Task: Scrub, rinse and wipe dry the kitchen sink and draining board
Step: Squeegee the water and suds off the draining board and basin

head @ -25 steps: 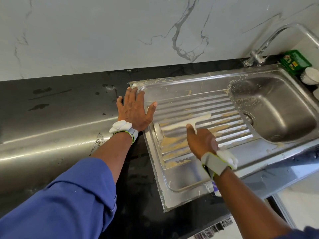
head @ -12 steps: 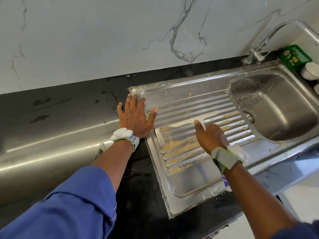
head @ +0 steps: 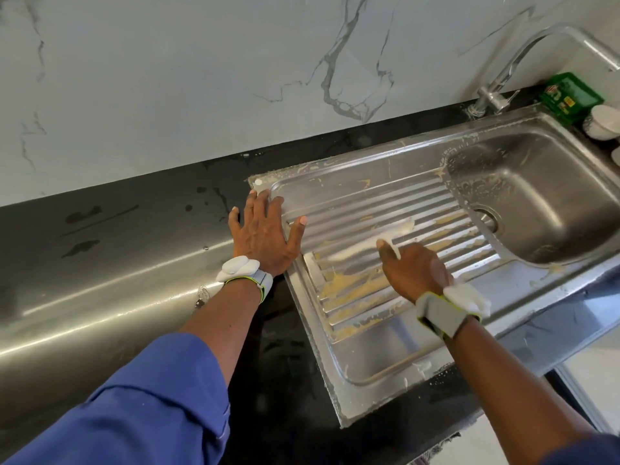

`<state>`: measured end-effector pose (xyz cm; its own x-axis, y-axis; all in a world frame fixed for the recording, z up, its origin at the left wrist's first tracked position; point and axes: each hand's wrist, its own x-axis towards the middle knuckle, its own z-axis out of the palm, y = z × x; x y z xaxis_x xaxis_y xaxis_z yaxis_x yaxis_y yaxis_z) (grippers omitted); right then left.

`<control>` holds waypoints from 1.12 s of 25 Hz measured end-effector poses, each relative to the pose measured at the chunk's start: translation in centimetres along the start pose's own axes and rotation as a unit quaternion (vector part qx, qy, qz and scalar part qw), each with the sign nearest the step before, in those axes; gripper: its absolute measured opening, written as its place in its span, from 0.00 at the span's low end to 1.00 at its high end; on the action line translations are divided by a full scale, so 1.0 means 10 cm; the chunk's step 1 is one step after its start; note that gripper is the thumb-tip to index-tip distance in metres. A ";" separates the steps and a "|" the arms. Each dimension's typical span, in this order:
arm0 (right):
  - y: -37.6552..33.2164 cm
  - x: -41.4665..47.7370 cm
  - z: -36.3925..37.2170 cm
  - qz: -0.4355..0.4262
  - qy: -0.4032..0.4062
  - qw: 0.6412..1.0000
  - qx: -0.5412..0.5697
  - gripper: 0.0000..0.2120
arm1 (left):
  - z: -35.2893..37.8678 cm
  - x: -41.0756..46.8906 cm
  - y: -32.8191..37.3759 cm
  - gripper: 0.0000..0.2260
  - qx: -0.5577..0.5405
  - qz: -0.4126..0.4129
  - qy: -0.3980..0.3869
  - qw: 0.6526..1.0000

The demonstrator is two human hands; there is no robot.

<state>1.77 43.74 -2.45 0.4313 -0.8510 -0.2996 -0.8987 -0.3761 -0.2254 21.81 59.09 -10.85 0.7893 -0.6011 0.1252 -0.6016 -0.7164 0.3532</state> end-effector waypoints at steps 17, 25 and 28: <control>0.01 0.30 -0.07 0.010 -0.079 0.990 0.119 0.28 | 0.02 -0.02 0.00 0.32 -0.006 -0.011 0.029 0.999; -0.14 0.66 0.17 -0.032 -0.069 0.997 0.032 0.27 | 0.04 0.00 -0.02 0.32 0.003 -0.015 0.028 0.999; 0.16 0.32 0.23 -0.026 -0.057 0.998 0.015 0.28 | 0.02 -0.01 -0.01 0.31 0.001 -0.014 0.026 1.000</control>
<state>1.87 41.21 -5.88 0.4855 -0.7829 -0.3890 -0.8725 -0.4065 -0.2710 21.79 59.14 -11.10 0.8106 -0.5622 0.1637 -0.5801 -0.7328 0.3556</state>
